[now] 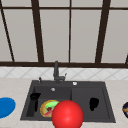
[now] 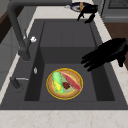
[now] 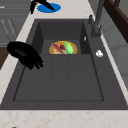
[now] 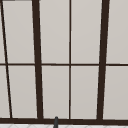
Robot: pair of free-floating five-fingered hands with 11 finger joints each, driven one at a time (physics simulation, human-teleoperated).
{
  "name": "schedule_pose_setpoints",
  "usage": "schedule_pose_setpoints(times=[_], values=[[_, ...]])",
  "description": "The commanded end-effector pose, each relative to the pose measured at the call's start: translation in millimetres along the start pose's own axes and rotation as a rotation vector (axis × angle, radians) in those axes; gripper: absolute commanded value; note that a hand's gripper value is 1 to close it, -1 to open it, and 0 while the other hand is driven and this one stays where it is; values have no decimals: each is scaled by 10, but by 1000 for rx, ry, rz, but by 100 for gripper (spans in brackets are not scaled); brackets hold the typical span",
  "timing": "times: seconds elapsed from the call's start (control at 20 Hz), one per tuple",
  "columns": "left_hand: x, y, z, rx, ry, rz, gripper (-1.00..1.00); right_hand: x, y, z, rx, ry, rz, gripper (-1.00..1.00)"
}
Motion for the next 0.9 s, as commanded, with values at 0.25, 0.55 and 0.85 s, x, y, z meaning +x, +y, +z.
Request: schedule_pose_setpoints(times=[0.25, 0.55, 0.85], values=[[251, 315, 503, 15, -28, 29, -100, 0, 0, 0, 0, 0, 0, 0], [649, 332, 885, 10, -9, 17, -100, 0, 0, 0, 0, 0, 0, 0], [1098, 293, 1176, 19, -6, 61, -100, 0, 0, 0, 0, 0, 0, 0]])
